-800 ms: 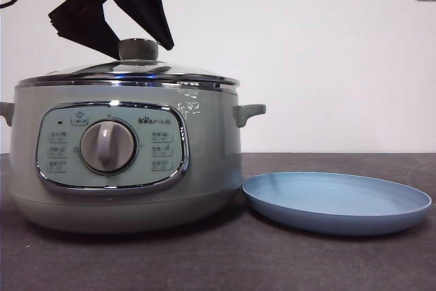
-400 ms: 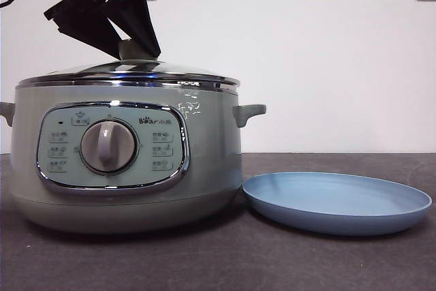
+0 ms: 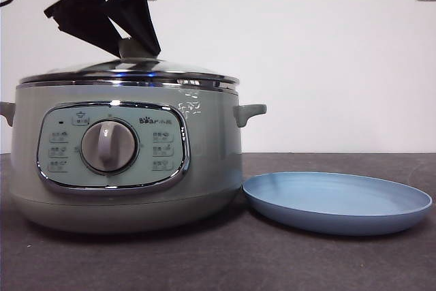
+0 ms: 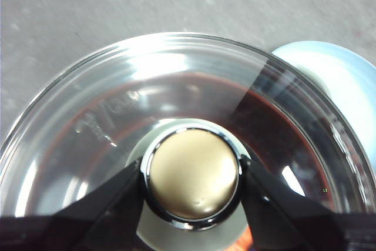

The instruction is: Take the pumpkin out from the steamer,put the pumpkin in the blue plate,close the lid

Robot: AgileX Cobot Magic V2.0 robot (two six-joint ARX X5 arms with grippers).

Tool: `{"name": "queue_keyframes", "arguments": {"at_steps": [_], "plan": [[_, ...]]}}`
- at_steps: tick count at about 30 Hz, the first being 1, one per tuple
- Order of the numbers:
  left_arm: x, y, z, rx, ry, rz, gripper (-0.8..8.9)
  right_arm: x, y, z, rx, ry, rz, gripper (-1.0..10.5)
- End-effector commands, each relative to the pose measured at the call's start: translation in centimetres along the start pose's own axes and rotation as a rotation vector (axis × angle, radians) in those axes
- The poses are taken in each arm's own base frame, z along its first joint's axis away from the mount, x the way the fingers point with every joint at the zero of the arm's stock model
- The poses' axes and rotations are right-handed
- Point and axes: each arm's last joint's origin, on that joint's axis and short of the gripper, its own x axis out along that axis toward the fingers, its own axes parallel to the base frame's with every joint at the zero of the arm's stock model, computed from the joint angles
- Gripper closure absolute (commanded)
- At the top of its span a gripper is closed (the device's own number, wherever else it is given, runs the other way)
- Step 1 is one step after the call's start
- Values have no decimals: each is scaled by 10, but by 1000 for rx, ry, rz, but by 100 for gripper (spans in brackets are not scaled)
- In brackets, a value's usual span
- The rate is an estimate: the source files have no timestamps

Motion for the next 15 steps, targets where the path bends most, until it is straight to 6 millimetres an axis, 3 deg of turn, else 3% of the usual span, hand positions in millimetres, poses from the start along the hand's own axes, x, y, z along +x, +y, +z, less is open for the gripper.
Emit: {"name": "queue_keyframes", "arguments": {"at_steps": [1, 8, 15], "plan": [[-25, -1, 14, 21, -151, 35, 822, 1, 3, 2, -6, -11, 48, 510], [-76, -5, 18, 29, -293, 78, 822, 17, 18, 4, -45, 15, 185, 509], [-135, -8, 8, 15, -407, 196, 822, 65, 47, 4, -111, 128, 357, 494]]}}
